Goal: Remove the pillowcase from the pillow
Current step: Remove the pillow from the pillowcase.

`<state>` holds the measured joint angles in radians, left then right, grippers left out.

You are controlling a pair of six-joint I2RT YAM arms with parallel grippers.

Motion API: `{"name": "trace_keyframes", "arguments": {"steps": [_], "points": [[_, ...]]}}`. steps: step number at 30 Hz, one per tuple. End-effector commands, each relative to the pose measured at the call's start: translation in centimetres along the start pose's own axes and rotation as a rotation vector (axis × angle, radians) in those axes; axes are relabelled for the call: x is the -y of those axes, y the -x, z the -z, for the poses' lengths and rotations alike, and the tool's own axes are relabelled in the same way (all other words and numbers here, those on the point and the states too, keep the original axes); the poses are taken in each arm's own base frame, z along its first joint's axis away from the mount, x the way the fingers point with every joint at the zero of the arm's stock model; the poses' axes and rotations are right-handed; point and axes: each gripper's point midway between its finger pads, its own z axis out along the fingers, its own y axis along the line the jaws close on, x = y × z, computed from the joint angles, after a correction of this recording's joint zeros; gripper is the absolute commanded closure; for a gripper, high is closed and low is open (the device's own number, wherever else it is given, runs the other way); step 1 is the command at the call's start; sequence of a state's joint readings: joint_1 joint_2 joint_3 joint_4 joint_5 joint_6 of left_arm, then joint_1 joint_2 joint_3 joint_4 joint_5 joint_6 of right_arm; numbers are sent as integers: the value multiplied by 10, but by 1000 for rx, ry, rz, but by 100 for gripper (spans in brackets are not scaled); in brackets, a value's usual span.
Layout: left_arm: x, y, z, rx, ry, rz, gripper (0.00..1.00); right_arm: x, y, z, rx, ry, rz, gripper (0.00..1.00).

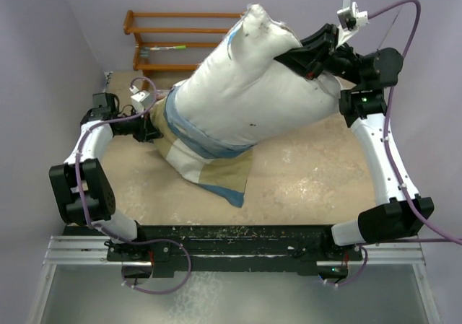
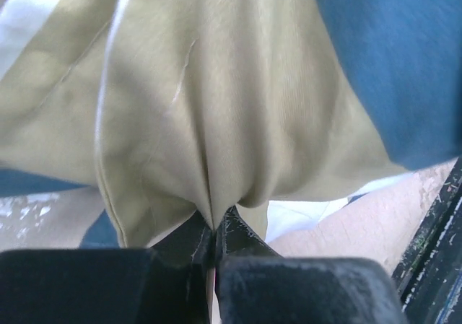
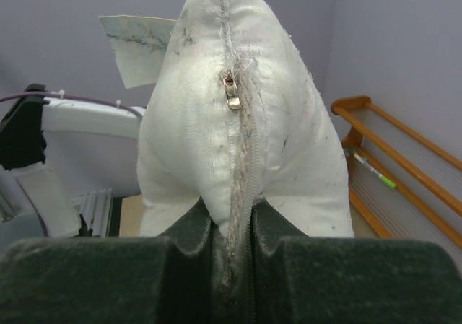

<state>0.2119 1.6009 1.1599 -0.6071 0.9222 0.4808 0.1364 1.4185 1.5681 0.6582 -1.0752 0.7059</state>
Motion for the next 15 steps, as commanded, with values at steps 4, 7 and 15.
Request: {"name": "trace_keyframes", "arguments": {"steps": [4, 7, 15], "points": [[-36, 10, 66, 44, 231, 31, 100, 18, 69, 7, 151, -254, 161, 100], [-78, -19, 76, -29, 404, 75, 100, 15, 86, 14, 219, -296, 184, 100], [-140, -96, 82, -238, 619, 127, 100, 7, 136, 59, 428, -292, 121, 100]]}}
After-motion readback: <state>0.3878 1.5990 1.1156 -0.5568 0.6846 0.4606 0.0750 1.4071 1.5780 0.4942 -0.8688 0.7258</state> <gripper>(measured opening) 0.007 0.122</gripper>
